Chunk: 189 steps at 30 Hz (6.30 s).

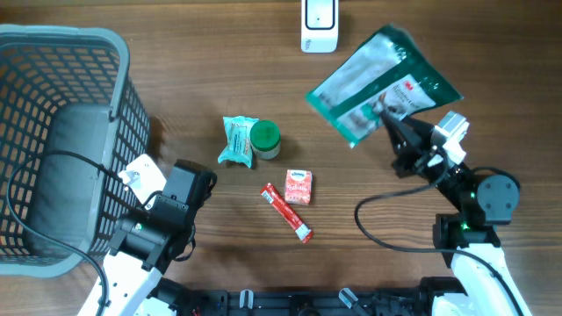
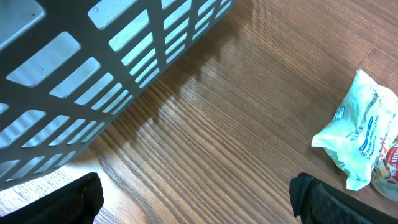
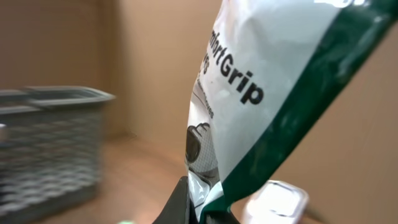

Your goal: Scan the item barcode

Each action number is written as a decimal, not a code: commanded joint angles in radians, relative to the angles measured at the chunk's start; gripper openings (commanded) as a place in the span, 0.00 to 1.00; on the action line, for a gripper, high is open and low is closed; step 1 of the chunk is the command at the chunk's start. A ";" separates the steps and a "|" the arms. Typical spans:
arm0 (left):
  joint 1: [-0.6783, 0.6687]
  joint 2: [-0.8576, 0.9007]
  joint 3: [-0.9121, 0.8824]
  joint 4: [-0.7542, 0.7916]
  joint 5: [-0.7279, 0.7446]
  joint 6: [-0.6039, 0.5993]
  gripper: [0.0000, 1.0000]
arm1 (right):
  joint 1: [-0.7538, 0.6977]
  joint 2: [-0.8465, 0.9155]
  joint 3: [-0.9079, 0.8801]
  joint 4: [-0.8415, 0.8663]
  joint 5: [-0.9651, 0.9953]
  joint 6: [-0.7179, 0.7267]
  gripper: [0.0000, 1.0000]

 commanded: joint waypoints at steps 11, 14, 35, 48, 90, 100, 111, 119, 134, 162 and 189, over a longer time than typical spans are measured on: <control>0.005 -0.006 -0.003 0.000 -0.003 0.008 1.00 | 0.060 0.427 0.320 0.048 0.196 -0.609 0.05; 0.005 -0.006 -0.003 0.000 -0.003 0.008 1.00 | 0.130 0.539 0.414 0.045 0.325 -0.800 0.05; 0.005 -0.006 -0.003 0.000 -0.003 0.008 1.00 | 0.380 1.181 0.895 -0.025 0.732 -1.194 0.05; 0.005 -0.006 -0.003 0.000 -0.003 0.008 1.00 | 0.434 1.180 0.895 -0.169 0.726 -1.141 0.04; 0.005 -0.006 -0.003 0.000 -0.003 0.008 1.00 | 0.464 -0.080 0.895 -1.406 1.122 -0.087 0.04; 0.005 -0.006 -0.003 0.000 -0.003 0.008 1.00 | 0.156 0.061 0.890 -1.421 1.644 0.222 0.04; 0.005 -0.006 -0.003 0.000 -0.003 0.008 1.00 | -0.514 0.537 0.890 -1.310 0.973 0.621 0.04; 0.005 -0.006 -0.003 0.000 -0.003 0.008 1.00 | -0.747 0.692 0.879 -1.173 0.839 0.629 0.10; 0.005 -0.006 -0.003 0.000 -0.003 0.008 1.00 | -0.839 0.596 0.879 -1.199 0.352 0.509 1.00; 0.005 -0.006 -0.003 0.000 -0.003 0.008 1.00 | 0.684 0.579 0.798 -1.701 0.510 0.764 0.94; 0.005 -0.006 -0.003 0.000 -0.003 0.008 1.00 | 0.914 0.837 0.805 -1.592 0.879 0.393 0.57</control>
